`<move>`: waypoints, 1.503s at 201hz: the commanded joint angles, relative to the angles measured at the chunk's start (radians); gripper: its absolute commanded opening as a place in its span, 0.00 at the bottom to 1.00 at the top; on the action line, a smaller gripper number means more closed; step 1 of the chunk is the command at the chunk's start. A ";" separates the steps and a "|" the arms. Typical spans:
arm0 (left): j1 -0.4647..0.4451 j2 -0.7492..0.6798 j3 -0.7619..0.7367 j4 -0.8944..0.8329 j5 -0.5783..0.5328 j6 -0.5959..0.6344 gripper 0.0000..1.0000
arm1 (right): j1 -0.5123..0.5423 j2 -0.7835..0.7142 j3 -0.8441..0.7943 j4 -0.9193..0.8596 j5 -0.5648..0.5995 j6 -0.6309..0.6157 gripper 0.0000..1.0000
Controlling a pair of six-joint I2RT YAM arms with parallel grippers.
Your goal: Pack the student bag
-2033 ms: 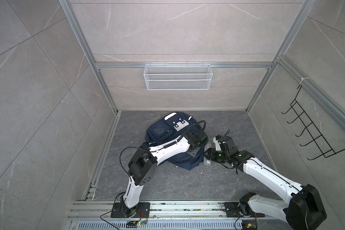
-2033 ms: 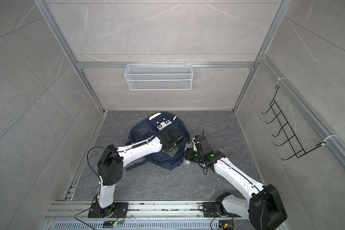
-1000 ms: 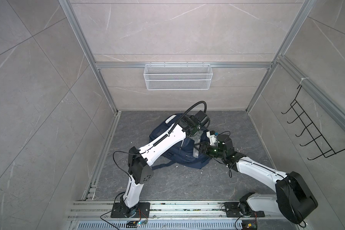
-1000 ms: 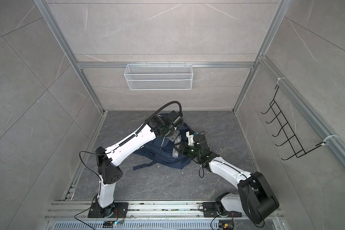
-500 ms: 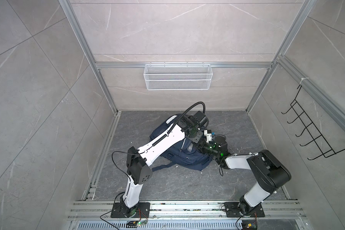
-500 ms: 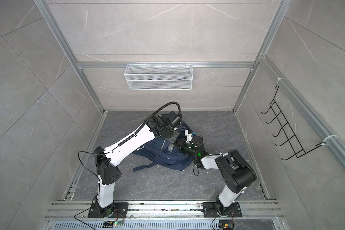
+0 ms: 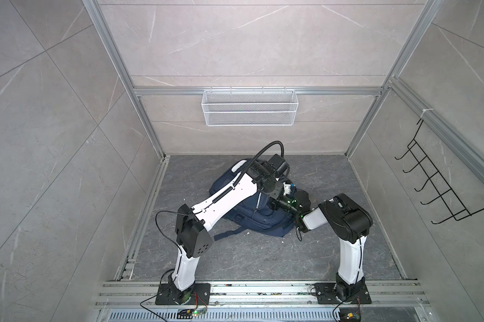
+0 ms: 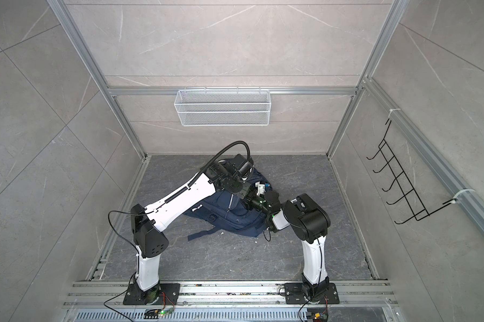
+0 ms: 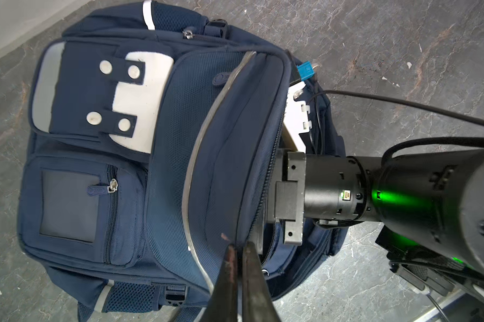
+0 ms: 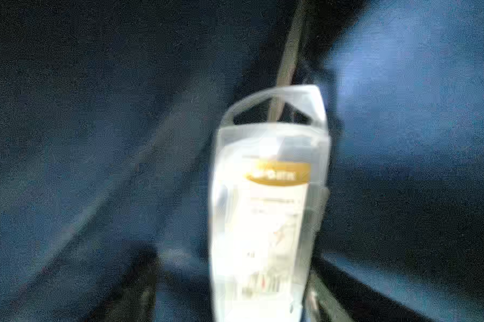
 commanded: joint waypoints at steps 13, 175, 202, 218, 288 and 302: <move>0.017 -0.092 -0.005 0.031 0.017 -0.016 0.00 | -0.005 -0.106 -0.034 -0.222 0.031 -0.107 0.94; 0.013 -0.078 -0.139 0.122 0.133 -0.046 0.00 | -0.005 -0.843 0.035 -1.708 0.524 -0.737 1.00; -0.016 -0.030 -0.132 0.143 0.151 -0.052 0.00 | -0.002 -0.944 0.006 -1.777 0.567 -0.745 1.00; -0.027 0.009 -0.118 0.154 0.170 -0.062 0.00 | 0.003 -0.994 -0.002 -1.817 0.590 -0.759 1.00; -0.049 0.200 0.016 0.144 0.227 -0.089 0.00 | 0.019 -1.102 0.025 -1.930 0.601 -0.824 0.85; -0.052 0.237 0.057 0.125 0.244 -0.088 0.00 | 0.033 -1.099 0.024 -1.924 0.595 -0.822 0.82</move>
